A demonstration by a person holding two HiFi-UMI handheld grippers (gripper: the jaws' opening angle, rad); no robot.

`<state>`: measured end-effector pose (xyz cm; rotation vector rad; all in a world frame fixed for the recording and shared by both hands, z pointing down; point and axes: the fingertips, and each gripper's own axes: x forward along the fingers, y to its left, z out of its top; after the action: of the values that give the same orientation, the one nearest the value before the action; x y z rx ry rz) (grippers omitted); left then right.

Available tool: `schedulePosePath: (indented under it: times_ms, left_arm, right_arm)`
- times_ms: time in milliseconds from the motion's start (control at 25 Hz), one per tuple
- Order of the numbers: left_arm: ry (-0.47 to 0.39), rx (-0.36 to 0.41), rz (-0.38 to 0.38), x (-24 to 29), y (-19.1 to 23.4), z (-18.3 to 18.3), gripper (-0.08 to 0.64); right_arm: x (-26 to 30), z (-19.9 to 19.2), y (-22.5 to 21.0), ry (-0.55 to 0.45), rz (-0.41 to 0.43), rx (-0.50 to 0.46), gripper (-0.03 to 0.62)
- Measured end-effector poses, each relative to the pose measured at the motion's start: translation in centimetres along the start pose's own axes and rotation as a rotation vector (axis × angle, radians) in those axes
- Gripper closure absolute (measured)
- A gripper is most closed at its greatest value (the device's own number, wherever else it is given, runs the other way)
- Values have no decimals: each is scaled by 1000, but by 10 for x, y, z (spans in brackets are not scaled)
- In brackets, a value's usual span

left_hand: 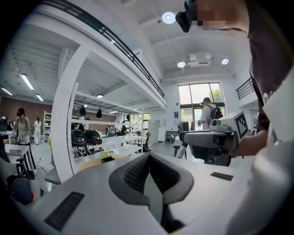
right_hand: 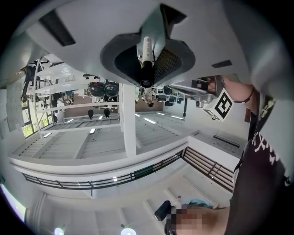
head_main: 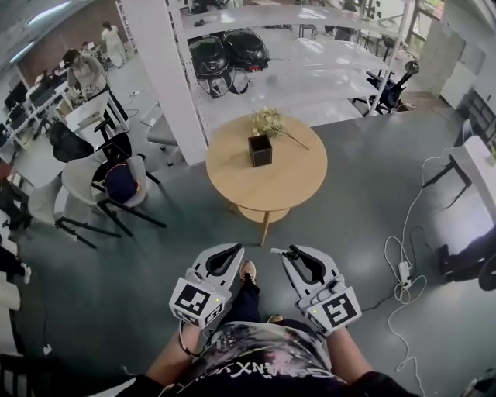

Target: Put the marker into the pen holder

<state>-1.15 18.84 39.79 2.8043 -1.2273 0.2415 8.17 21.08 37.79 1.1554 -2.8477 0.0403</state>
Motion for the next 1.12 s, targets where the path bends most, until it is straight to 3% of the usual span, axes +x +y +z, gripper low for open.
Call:
schedulePosePath:
  times_ms: [160, 560, 1120]
  left_arm:
    - [8, -7, -5, 22, 27, -2, 540]
    - [15, -40, 6, 80, 101, -1, 540]
    - [40, -68, -19, 139, 168, 9, 540]
  right_arm:
    - [30, 3, -23, -25, -14, -12, 514]
    - [102, -2, -74, 27, 2, -10, 514]
    - [176, 7, -129, 71, -6, 0, 514]
